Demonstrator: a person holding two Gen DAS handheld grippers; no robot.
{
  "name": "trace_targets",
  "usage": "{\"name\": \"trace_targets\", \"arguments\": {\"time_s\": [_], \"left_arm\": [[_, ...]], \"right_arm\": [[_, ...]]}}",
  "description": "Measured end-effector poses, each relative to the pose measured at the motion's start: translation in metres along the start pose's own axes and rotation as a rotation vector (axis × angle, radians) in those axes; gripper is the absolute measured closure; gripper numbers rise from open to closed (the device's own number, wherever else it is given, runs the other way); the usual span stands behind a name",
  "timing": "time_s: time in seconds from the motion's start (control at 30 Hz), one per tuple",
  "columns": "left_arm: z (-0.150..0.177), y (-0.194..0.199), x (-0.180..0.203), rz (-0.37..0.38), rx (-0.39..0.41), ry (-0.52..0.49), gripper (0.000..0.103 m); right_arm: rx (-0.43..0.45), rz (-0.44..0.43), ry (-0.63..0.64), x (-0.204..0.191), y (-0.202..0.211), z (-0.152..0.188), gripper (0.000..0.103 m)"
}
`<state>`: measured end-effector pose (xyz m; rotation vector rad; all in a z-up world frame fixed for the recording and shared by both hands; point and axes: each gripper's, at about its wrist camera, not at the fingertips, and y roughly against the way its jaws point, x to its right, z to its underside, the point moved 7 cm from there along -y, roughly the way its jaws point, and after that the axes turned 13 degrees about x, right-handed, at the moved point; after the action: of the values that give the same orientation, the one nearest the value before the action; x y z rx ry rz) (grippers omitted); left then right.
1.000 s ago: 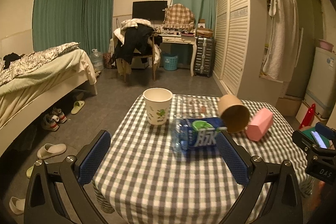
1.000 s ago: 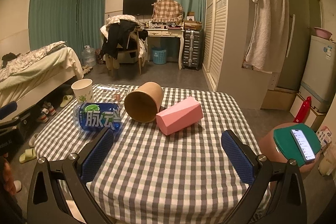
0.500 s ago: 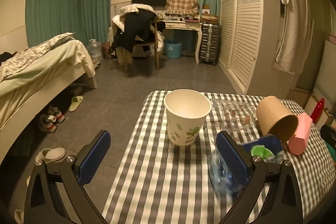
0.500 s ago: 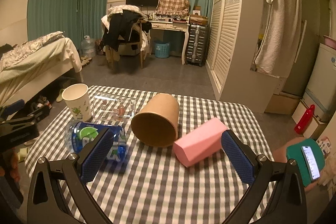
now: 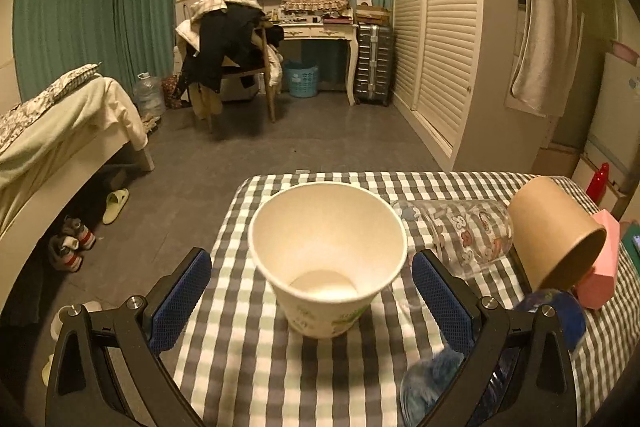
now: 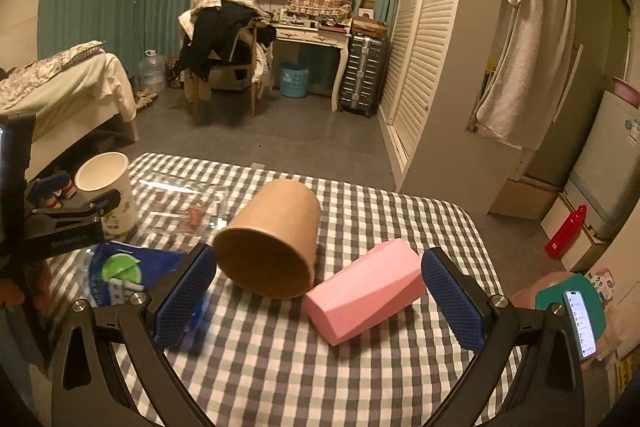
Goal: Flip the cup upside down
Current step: 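Reach the left gripper to the white paper cup and close on it, then lift the white cup with the left gripper and tilt it toward the right gripper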
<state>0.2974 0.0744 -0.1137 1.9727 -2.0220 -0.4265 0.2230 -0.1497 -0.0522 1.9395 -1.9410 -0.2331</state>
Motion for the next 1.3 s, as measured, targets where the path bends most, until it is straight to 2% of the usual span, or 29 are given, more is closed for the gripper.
{"name": "trace_targets", "arguments": {"time_s": [0.07,0.17,0.23,0.43,0.6,0.73,0.83,1.0,1.13,1.3], "left_arm": [[-0.001,-0.003,0.004,0.01,-0.002,-0.009,0.003],[-0.002,-0.004,0.008,0.019,-0.003,-0.019,0.019],[-0.003,-0.005,0.006,0.022,-0.011,-0.017,0.034],[-0.016,0.013,0.003,-0.002,0.017,-0.021,0.035],[-0.046,0.056,0.011,-0.015,0.093,-0.043,0.035],[-0.07,0.102,0.033,0.026,0.152,-0.046,0.035],[-0.076,0.129,0.058,0.066,0.168,-0.041,0.035],[-0.059,0.155,0.116,0.134,0.166,-0.059,0.035],[-0.032,0.154,0.155,0.174,0.135,-0.061,0.035],[0.007,0.146,0.189,0.18,0.106,-0.086,0.035]], "right_arm": [[-0.01,0.001,-0.003,0.001,-0.004,0.002,0.0],[-0.02,-0.002,-0.013,0.005,-0.01,0.007,0.0],[-0.026,-0.006,-0.026,0.007,-0.013,0.009,0.0],[-0.019,-0.021,-0.042,0.009,-0.008,0.01,0.0],[0.008,-0.027,-0.065,0.017,0.007,0.003,0.0],[0.041,-0.028,-0.085,0.029,0.032,0.0,0.0],[0.064,-0.028,-0.111,0.041,0.05,0.001,0.0],[0.079,-0.02,-0.14,0.06,0.077,0.011,0.0],[0.072,0.006,-0.151,0.079,0.092,0.028,0.0],[0.052,0.031,-0.167,0.099,0.1,0.05,0.0]]}}
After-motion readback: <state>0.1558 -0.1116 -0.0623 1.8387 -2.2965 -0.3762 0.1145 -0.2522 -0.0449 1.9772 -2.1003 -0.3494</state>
